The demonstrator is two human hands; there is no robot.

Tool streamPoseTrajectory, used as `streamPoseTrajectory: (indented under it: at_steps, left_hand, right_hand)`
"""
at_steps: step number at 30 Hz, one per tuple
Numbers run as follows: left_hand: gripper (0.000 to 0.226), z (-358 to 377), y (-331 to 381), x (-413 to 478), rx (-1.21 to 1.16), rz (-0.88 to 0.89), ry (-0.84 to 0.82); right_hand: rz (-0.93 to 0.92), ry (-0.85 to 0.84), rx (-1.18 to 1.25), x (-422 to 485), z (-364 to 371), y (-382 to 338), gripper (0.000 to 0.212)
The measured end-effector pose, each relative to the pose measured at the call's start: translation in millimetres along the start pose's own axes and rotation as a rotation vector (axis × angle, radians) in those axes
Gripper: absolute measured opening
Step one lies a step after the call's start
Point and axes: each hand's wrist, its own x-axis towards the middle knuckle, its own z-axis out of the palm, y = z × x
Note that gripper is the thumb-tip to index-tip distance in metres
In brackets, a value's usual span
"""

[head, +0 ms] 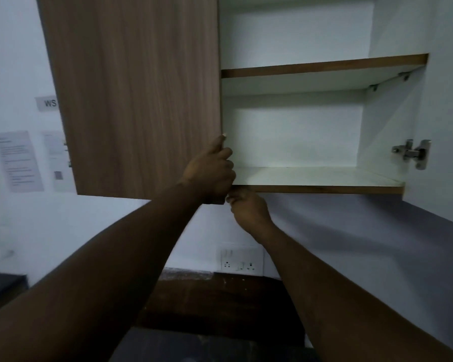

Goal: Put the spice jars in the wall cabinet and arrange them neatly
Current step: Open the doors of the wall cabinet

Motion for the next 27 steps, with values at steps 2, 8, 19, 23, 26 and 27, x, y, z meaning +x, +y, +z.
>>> streamPoseTrajectory:
  at_steps: [2,8,19,23,26,27]
  left_hand:
    - [0.04,-3.9,-6.3,-15.8,-0.049,0.039,0.125]
    - [0.042,-29.0,-20.3,-74.5,-0.096,0.006,0.354]
    - [0.032,-59.7,-54.7,-225.3,-0.064,-0.172,0.523]
    - [0.026,-68.3,-67.9,-279.9,-0.072,-0.292,0.481]
    - [0.028,-70.1,-75.7,-317.4,-0.066,-0.358,0.421]
    - [0.03,-70.8,-78.5,-329.8,-0.059,-0.376,0.399]
  right_hand:
    - [0.133,-0.076,0.388,-4.0,4.0,1.0,0.025]
    - [0.099,-0.363,0.764,-33.0,29.5,-26.1,0.025]
    - [-0.086,-0.519,0.887,-83.4,121.5,-129.2,0.019]
    - [-0.171,-0.552,0.897,-101.7,150.3,-166.1,0.033]
    - [-0.191,-0.477,0.877,-118.8,170.3,-189.6,0.033]
    - [-0.207,-0.442,0.85,-123.9,177.8,-197.1,0.032]
